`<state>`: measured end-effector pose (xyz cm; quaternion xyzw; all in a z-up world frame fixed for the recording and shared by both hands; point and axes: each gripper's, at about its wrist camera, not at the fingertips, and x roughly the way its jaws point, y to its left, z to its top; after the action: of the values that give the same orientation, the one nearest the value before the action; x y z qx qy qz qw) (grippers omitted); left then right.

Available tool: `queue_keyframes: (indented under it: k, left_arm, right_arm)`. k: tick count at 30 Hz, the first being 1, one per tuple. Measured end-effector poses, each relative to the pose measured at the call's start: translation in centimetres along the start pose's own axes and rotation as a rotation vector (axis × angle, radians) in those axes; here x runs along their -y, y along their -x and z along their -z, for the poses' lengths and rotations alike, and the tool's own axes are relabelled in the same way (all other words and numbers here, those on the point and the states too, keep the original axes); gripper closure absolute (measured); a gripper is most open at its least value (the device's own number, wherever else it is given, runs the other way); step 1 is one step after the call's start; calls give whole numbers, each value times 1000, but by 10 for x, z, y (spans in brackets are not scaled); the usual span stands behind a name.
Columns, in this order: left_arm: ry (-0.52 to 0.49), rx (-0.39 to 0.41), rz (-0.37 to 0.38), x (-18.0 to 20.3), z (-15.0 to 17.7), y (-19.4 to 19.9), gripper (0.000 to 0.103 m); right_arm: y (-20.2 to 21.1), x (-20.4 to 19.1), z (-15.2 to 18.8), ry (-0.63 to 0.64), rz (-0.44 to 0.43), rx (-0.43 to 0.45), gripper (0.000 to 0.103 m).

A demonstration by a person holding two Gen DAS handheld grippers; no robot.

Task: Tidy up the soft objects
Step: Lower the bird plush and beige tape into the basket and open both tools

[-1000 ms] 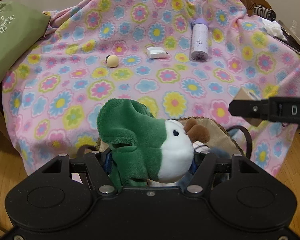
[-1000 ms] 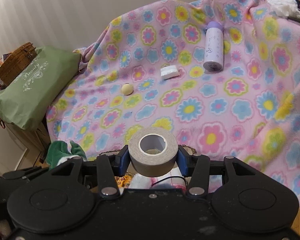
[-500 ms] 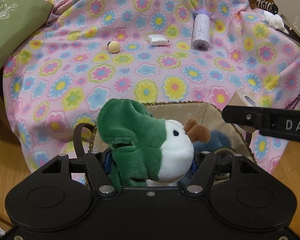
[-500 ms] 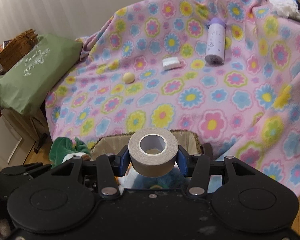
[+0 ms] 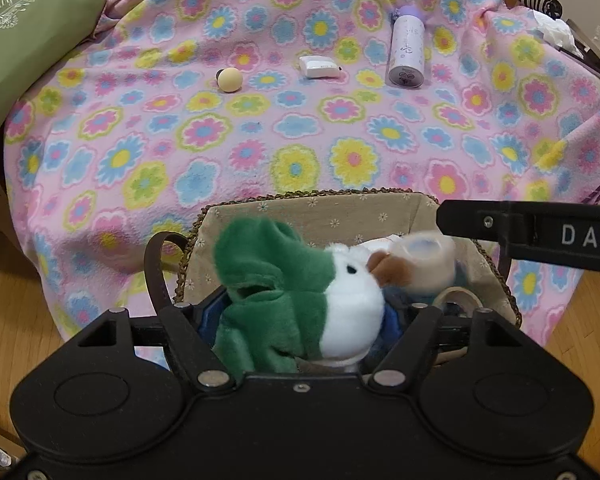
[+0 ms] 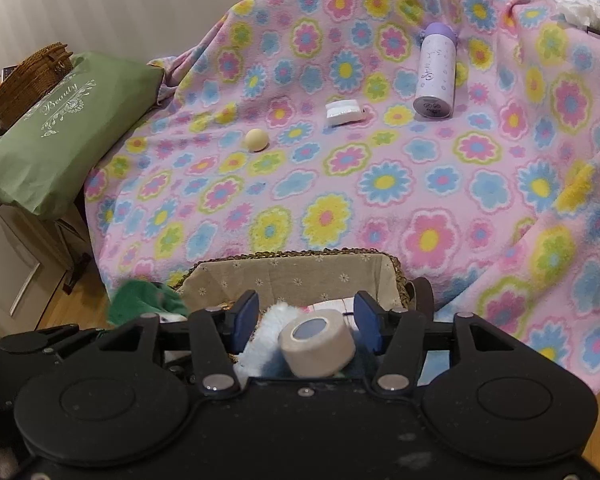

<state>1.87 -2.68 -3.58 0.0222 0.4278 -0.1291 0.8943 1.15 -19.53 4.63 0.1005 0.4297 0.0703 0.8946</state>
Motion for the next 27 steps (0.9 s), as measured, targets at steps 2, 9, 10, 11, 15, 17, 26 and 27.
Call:
queue_keyframes:
  k: [2,9,10,11,15,17,26,27]
  left_arm:
    - [2,6,-3,0,0,0,31]
    - [-3,5,2,-1,0,0,30]
    - [-2,5,2,-1,0,0,30]
    - [-1,5,1,-1,0,0,30]
    - [8,15,1,-3,-1,2,30]
    - [14,19,-1,-5,-2,3,30]
    - [40,46,8,-7,-4,8,30]
    - [39,52,11,-6,-4,9,30]
  right_arm:
    - [0,0,0,1,0,0,49]
    - [0,3,-1,-9,6,-1,48]
    - [0,3,-1,-10,7,-1,48]
    - [0,4,-1,-11,8,-2,48]
    - [1,5,-1,-16,8,-2,47]
    - [1,5,-2,-16,10,0,47]
    - [3,7,-2,-27,20,8,46]
    - [3,7,-2,-27,20,8,46]
